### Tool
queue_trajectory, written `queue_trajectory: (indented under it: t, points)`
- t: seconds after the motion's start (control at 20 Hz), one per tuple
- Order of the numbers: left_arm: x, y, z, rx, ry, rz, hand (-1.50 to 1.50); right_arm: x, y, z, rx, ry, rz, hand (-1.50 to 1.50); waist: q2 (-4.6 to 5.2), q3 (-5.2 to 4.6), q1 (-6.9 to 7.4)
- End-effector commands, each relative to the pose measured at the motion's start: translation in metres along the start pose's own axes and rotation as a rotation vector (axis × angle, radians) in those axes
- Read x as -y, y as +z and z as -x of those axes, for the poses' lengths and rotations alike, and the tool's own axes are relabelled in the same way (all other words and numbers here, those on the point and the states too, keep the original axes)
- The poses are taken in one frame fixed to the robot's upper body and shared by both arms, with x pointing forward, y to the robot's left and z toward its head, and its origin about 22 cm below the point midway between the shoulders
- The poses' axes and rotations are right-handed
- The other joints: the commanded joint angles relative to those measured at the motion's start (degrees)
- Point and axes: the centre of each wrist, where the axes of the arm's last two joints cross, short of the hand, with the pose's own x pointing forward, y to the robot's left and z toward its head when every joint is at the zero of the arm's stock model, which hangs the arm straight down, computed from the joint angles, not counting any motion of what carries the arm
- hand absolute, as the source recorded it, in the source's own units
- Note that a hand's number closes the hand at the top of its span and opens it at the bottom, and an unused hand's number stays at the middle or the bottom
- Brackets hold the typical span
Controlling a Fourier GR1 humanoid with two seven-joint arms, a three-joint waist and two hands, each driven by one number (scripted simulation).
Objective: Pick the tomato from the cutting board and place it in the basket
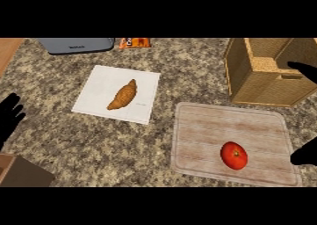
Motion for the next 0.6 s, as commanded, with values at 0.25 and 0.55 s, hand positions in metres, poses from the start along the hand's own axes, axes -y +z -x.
queue_trajectory:
  t: [0.25, 0.55]
  points:
    - [0.034, 0.016, 0.076, -0.256, 0.073, 0.053, 0.00, -0.015, 0.020, -0.007, -0.059, -0.036, -0.014, -1.50, 1.83, -2.64, 0.39]
    - [0.033, 0.016, 0.078, -0.239, 0.059, 0.057, 0.00, -0.031, 0.011, 0.006, -0.129, 0.004, -0.028, -1.50, 2.60, -2.70, 1.13]
